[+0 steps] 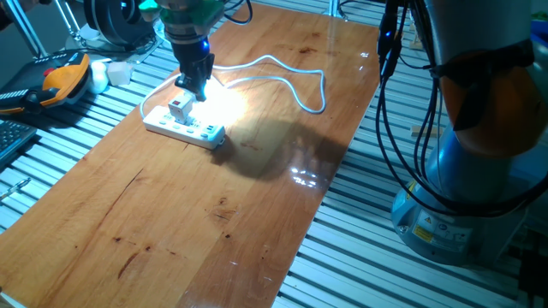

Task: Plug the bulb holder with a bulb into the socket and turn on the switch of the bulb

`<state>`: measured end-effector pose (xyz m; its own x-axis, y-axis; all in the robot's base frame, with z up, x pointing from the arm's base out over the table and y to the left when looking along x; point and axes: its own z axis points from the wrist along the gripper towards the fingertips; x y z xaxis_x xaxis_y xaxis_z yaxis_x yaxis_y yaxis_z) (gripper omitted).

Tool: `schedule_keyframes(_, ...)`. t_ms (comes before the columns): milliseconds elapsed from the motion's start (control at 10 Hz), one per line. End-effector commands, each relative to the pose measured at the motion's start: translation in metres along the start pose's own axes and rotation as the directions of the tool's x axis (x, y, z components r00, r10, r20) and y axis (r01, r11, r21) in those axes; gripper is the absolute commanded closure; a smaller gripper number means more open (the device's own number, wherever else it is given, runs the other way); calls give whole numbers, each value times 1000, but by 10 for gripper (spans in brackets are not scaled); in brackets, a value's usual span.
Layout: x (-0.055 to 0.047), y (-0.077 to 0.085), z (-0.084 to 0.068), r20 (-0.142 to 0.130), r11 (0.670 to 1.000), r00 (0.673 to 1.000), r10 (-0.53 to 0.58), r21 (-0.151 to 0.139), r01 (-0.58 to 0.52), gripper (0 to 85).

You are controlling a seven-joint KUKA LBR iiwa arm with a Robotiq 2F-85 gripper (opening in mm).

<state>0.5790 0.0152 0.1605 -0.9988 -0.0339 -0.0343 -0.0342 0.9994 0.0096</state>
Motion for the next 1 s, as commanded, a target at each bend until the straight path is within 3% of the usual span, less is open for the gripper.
schedule_keyframes(0, 0, 0, 0, 0, 1000, 1000, 0, -2, 0, 850)
schedule_keyframes(900, -1, -1, 0, -4, 1000, 1000, 4, 1, -4, 850)
